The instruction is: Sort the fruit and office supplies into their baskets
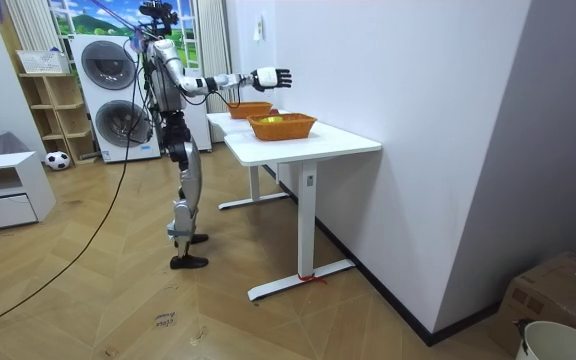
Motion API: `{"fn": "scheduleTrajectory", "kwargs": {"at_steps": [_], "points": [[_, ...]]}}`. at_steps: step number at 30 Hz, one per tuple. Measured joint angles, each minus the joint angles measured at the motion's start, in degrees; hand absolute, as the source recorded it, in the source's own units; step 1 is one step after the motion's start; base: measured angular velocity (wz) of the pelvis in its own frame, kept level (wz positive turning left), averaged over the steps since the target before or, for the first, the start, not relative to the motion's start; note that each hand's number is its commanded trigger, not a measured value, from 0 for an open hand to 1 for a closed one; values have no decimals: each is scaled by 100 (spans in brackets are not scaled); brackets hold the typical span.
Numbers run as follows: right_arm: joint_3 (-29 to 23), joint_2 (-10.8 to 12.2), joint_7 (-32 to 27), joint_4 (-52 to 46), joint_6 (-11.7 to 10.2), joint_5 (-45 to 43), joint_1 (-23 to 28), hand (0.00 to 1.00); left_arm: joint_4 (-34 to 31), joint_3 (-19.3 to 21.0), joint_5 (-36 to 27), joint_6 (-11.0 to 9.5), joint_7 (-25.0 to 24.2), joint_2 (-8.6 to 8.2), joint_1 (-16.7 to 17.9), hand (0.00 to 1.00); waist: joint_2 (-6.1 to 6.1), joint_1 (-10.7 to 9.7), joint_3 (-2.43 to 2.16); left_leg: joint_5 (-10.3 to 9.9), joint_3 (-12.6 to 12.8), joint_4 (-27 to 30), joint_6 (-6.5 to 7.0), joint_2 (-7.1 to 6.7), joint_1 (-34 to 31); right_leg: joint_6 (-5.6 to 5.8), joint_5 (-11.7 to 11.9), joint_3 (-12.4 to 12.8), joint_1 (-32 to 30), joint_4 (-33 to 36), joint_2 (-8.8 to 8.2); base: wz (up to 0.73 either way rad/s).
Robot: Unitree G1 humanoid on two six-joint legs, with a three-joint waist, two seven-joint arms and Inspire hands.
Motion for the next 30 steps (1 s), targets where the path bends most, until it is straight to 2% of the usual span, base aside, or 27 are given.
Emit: {"fn": "scheduleTrajectory", "kwargs": {"at_steps": [3,8,12,14,23,30], "points": [[83,-132,80,298,1,-2,-82,0,-1,-42,0,0,-5,16,-26,0,-79,18,27,0,-5,12,0,1,1,0,0,-12,-8,-3,0,0],[222,-148,156,706,11,-32,-229,0,0,-98,25,-2,-45,51,-60,0,-133,15,37,0,-22,4,0,1,-9,0,0,-34,-16,-3,1,1],[343,-154,161,1124,10,-293,-435,0,7,-151,38,-20,-115,116,-81,0,-140,35,44,-1,-21,-6,0,0,-17,0,0,-46,-28,-3,2,0],[445,-166,206,1446,10,-548,-612,0,6,-199,37,-20,-118,147,-89,0,-147,33,42,-1,-47,-2,0,-4,-28,0,0,-139,-26,-2,-5,6],[680,-215,504,1734,12,-1463,-1040,0,-29,-209,39,-7,-228,207,-146,0,-149,108,41,-1,-151,94,0,-7,-206,0,0,-163,-122,-4,-4,5],[802,-232,669,2122,11,-1679,-1268,0,-27,-328,32,-9,-254,234,-152,0,-141,170,46,0,-208,90,-2,-10,-229,0,0,-242,-122,-3,-5,3]]}}
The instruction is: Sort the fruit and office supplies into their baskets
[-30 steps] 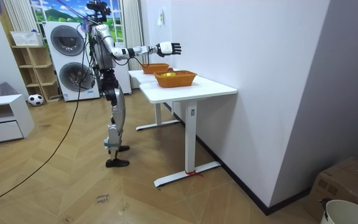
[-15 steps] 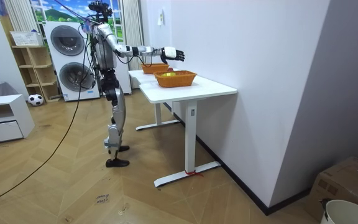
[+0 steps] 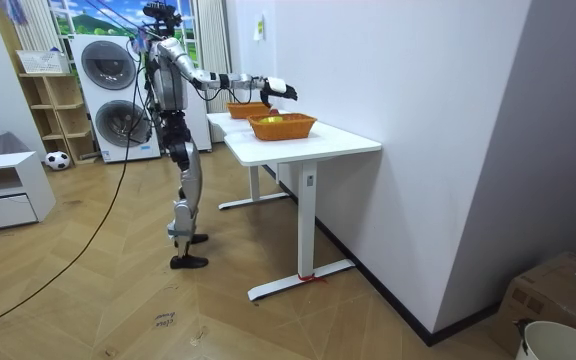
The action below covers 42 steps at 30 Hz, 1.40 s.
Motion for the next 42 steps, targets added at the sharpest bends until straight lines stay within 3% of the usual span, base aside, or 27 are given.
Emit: {"fn": "scheduleTrajectory", "kwargs": {"at_steps": [13,15,22,31,42], "points": [[156,-14,62,334,-11,-475,-121,0,189,-101,6,-5,-95,26,-270,0,-4,32,-2,2,4,-7,-3,2,-87,0,0,-44,-96,-3,0,-1],[329,-19,69,335,1,-950,-134,0,232,-102,4,-4,-97,50,-274,0,-6,55,-4,2,12,-6,-3,2,-78,0,0,-16,-93,-4,2,-4],[840,-104,98,389,66,-1242,-257,0,232,-112,-1,10,-98,150,-279,0,-52,176,7,3,-4,-7,-3,2,-103,0,0,89,-104,-3,7,1],[1175,-137,166,843,75,-1258,-418,0,391,-116,1,-15,-87,236,-499,0,-197,446,14,8,-37,18,-9,0,-297,0,0,-24,-276,1,3,2],[1265,-157,169,1417,36,-1205,-766,0,389,-388,-67,-144,-72,245,-542,0,-212,476,50,11,-100,116,-13,-1,-591,0,0,-82,-501,-2,0,3]]}}
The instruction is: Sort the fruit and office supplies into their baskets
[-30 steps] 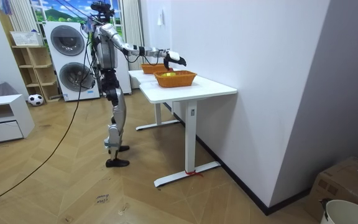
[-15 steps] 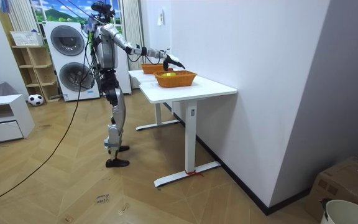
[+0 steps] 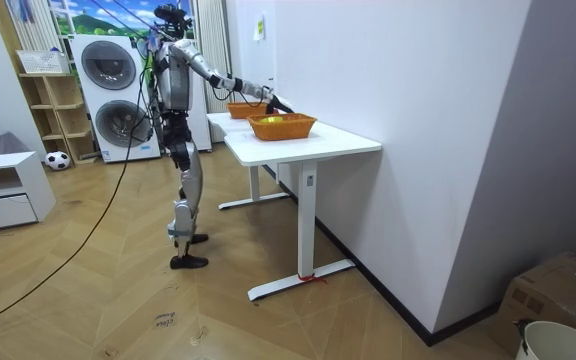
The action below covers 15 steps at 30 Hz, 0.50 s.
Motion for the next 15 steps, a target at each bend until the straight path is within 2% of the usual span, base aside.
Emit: {"fn": "scheduleTrajectory", "kwargs": {"at_steps": [7,12,15], "points": [[30,0,-147,130,-240,-11,-26,0,-36,-115,1,-159,6,12,-39,0,-2,-5,43,1,-45,3,-1,-3,-61,0,0,-61,-42,-1,-2,2],[57,-1,-291,468,-277,-2,-220,0,-57,-143,-13,-188,7,16,-157,0,19,1,62,2,-58,40,-4,-3,-133,-1,1,-146,-89,2,-4,0],[67,0,-356,574,-308,3,-220,0,-59,-323,-116,-204,-1,32,-215,0,23,5,65,2,-58,48,-4,-3,-133,-3,2,-167,-86,4,-4,0]]}}
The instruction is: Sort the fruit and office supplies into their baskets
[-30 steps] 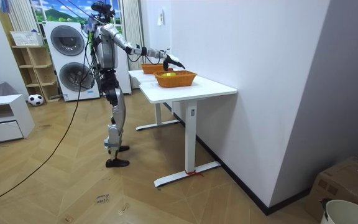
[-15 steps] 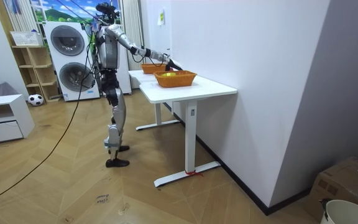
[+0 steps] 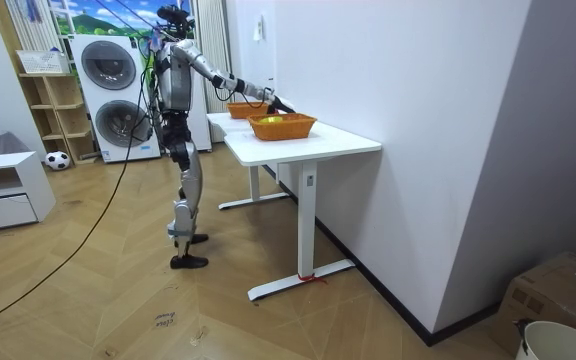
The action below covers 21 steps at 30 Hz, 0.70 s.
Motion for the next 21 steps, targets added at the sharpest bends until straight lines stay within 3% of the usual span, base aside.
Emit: {"fn": "scheduleTrajectory", "kwargs": {"at_steps": [21], "points": [[-10,-29,386,100,2,243,1,0,28,-50,-99,-1,-152,-1,-73,0,21,-14,-14,6,-21,51,-10,5,-64,-38,23,-25,-30,-2,17,0]]}}
